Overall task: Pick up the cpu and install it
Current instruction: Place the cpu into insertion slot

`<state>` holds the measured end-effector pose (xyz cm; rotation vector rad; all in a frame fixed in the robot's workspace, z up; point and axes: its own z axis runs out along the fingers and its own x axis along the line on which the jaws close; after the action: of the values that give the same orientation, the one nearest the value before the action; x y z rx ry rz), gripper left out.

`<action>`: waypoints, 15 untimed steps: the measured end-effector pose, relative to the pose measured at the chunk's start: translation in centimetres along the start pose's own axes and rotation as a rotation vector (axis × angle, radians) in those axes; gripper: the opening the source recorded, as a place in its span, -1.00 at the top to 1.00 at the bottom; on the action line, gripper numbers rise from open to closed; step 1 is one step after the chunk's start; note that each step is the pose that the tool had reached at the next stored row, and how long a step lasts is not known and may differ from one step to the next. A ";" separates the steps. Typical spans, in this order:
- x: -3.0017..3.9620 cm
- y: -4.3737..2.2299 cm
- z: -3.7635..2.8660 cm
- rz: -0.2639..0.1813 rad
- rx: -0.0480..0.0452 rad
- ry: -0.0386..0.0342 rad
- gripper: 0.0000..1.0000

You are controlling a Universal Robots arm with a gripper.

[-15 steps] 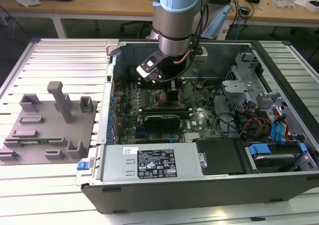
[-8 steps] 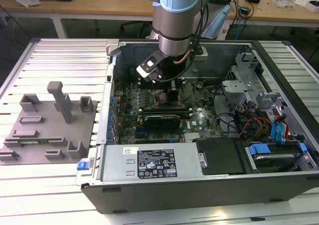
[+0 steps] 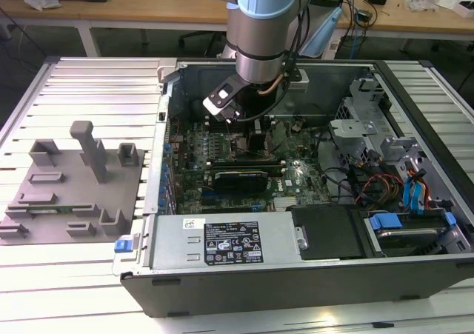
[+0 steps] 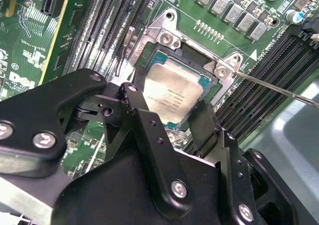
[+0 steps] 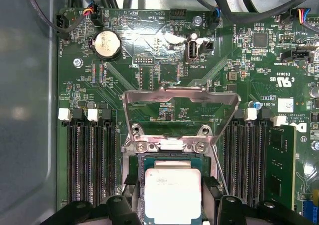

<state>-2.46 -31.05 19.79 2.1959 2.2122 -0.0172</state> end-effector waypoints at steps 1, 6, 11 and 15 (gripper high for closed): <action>0.01 0.00 0.00 0.000 0.0000 0.0000 -0.23; 0.06 0.00 0.00 0.000 0.0000 0.0003 -0.23; 0.07 0.00 -0.01 0.000 -0.0001 0.0008 -0.23; 0.05 0.00 -0.56 0.000 0.0000 0.0006 -0.23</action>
<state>-2.46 -30.98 20.35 2.1963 2.2124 -0.0166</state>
